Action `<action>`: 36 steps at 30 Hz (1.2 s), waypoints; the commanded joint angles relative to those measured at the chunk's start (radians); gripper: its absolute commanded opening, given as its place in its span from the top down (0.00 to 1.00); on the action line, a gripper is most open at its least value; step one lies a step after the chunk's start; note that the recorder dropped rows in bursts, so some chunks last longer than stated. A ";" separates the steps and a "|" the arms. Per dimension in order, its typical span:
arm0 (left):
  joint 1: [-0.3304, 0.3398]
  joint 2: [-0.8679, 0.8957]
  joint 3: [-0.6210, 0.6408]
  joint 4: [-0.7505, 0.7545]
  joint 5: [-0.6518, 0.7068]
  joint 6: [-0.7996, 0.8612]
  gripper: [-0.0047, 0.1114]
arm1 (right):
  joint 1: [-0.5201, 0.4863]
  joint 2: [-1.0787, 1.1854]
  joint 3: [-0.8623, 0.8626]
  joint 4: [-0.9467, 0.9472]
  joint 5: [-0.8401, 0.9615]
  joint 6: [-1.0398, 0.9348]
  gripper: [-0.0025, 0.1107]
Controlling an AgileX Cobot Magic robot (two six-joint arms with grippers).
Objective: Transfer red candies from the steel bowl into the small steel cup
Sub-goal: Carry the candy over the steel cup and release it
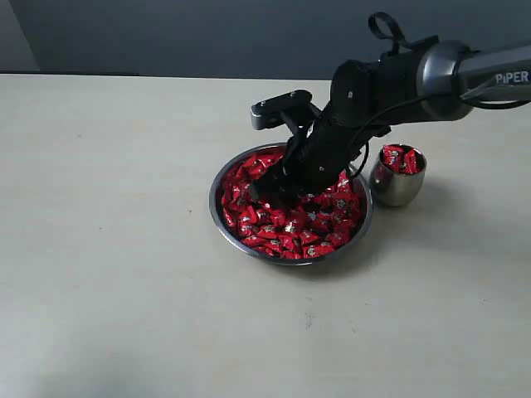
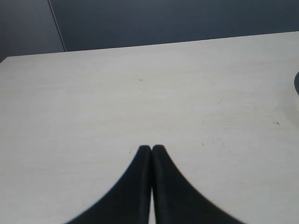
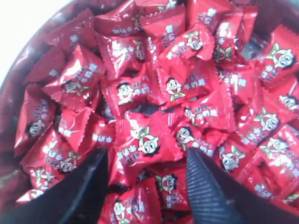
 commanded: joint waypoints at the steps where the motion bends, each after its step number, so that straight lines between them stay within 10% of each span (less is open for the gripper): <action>1: -0.005 -0.005 -0.008 0.002 -0.005 -0.003 0.96 | -0.001 0.026 0.000 0.045 -0.034 0.014 0.54; 5: -0.005 -0.005 -0.008 0.002 -0.005 -0.003 0.96 | -0.001 0.058 0.000 0.087 -0.085 0.014 0.56; 10: -0.005 -0.005 -0.008 0.002 -0.005 -0.003 0.96 | -0.001 0.020 0.000 0.075 -0.058 0.014 0.98; 22: -0.005 -0.005 -0.008 0.002 -0.005 -0.003 0.96 | -0.034 -0.205 0.000 -0.127 0.089 0.077 0.95; 36: -0.005 -0.005 -0.008 0.002 -0.005 -0.003 0.96 | -0.349 -0.279 0.146 -0.205 -0.022 0.156 0.95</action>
